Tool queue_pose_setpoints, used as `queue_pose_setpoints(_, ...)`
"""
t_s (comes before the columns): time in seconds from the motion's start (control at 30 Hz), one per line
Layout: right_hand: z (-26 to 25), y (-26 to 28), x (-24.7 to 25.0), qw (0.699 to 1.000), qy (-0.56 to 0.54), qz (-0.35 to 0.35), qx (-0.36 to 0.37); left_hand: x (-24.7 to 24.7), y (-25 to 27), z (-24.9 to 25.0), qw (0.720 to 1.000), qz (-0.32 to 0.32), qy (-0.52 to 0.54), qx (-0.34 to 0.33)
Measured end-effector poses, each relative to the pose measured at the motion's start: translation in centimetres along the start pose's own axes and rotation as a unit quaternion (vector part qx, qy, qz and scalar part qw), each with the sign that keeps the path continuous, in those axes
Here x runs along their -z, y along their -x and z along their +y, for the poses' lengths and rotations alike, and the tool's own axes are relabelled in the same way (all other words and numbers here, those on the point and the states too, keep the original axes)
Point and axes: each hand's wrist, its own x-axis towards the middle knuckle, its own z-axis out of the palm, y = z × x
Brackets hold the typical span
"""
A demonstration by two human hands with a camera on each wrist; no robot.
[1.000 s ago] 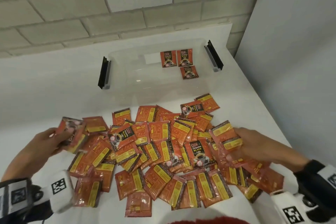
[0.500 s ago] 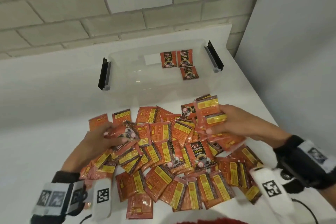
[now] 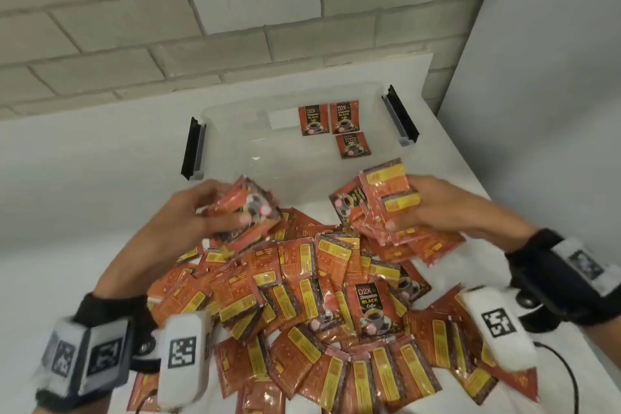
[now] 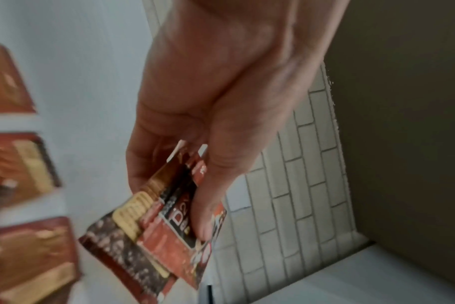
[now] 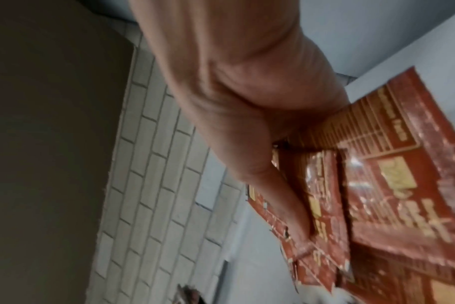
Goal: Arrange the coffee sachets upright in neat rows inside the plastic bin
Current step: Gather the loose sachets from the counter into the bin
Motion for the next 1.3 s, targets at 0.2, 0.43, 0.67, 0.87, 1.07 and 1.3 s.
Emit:
queue_pose_setpoints(0.2, -5.7, -1.7, 5.1, 0.996, -0.071, -0.014, 0.047, -0.5, -5.9, 5.9, 0.997, -0.008, 0.078, -0.025)
queue_pose_setpoints(0.43, -8.2, -9.0, 6.8, 0.991, -0.131, 0.01, 0.024, -2.6, -14.2, 7.7, 0.993, -0.023, 0.112, 0.035)
queue_pose_setpoints(0.67, -6.9, -15.9, 3.7, 0.991, -0.12, -0.008, -0.049, -4.2, -18.2, 5.9, 0.988, -0.052, 0.106, 0.1)
queue_pose_setpoints(0.87, -6.0, -17.6, 1.9, 0.995, 0.004, -0.025, -0.097, -4.3, -18.5, 5.0, 0.984, -0.112, 0.023, 0.133)
queue_pose_setpoints(1.07, -6.7, -15.0, 2.8, 0.998, 0.037, 0.004, -0.05, -3.9, -16.8, 5.5, 0.984, -0.08, -0.125, 0.098)
queue_pose_setpoints(1.3, -7.4, -6.7, 3.5, 0.999, 0.035, -0.008, 0.033, -3.5, -10.1, 6.7, 0.993, -0.036, -0.084, -0.069)
